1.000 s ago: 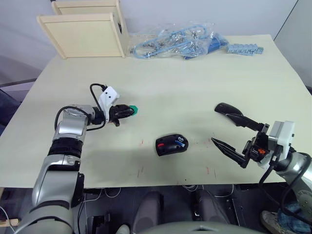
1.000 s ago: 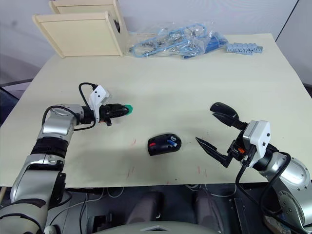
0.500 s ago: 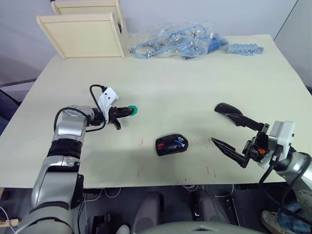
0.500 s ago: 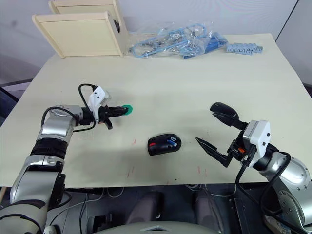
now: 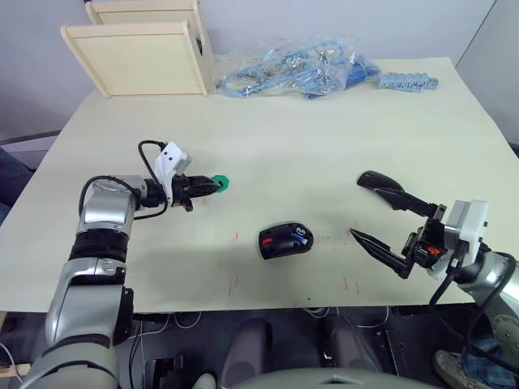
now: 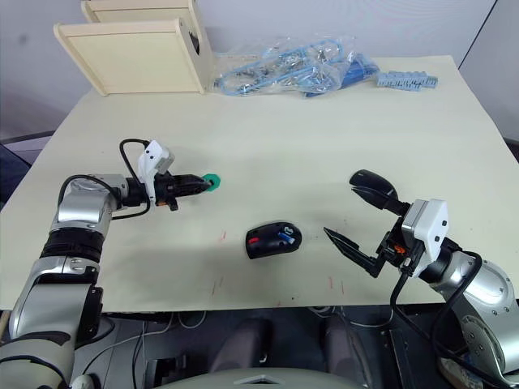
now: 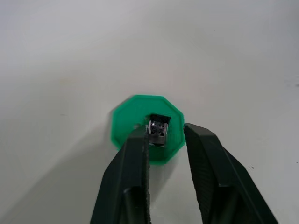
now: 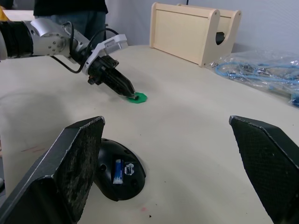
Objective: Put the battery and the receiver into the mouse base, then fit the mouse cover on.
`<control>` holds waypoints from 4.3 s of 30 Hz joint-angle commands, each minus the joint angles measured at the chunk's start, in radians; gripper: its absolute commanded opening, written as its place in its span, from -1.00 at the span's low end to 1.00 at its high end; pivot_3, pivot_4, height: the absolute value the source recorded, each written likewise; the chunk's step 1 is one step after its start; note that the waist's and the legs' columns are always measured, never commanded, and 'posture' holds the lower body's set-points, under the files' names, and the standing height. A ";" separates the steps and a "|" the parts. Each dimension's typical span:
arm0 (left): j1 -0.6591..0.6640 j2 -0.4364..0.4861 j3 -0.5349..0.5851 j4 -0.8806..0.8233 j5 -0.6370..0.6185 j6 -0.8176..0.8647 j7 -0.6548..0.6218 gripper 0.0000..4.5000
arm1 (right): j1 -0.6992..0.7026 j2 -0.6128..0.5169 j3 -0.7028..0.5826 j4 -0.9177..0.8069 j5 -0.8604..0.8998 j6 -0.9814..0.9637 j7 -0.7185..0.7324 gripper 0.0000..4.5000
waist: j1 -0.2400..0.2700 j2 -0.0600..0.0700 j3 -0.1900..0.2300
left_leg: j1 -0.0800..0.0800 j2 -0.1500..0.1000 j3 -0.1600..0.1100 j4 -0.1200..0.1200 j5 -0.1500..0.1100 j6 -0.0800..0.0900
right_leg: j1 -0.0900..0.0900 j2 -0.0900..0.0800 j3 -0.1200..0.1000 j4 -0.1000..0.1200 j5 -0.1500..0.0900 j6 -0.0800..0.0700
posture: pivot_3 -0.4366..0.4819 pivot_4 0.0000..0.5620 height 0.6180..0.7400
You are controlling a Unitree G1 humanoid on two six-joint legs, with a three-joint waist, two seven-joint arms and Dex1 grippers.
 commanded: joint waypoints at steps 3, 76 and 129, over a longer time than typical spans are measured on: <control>-0.025 0.019 0.048 -0.022 -0.035 -0.007 -0.005 -0.39 | -0.009 0.000 -0.004 -0.023 0.003 -0.016 0.003 1.00 | 0.000 0.000 0.000 | 0.000 0.000 0.000 0.000 0.000 0.000 | 0.000 0.000 0.000 0.000 0.000 0.000 | -0.05 -0.47 1.00; -0.281 0.000 0.006 0.456 0.132 -0.410 -0.268 -0.85 | 0.011 -0.022 -0.009 -0.063 0.023 0.022 -0.010 1.00 | -0.002 -0.001 0.000 | -0.001 0.000 0.000 0.001 0.000 0.000 | 0.000 0.000 -0.001 0.000 0.000 0.000 | -0.05 -0.47 1.00; -0.192 -0.089 -0.169 -0.637 -0.132 0.034 -0.300 -0.90 | -0.925 0.025 0.202 0.603 1.353 0.919 -0.981 -0.07 | -0.023 0.000 0.001 | -0.015 0.000 0.000 0.009 0.000 0.000 | -0.013 0.000 0.000 0.008 0.000 -0.001 | -0.05 -0.47 1.00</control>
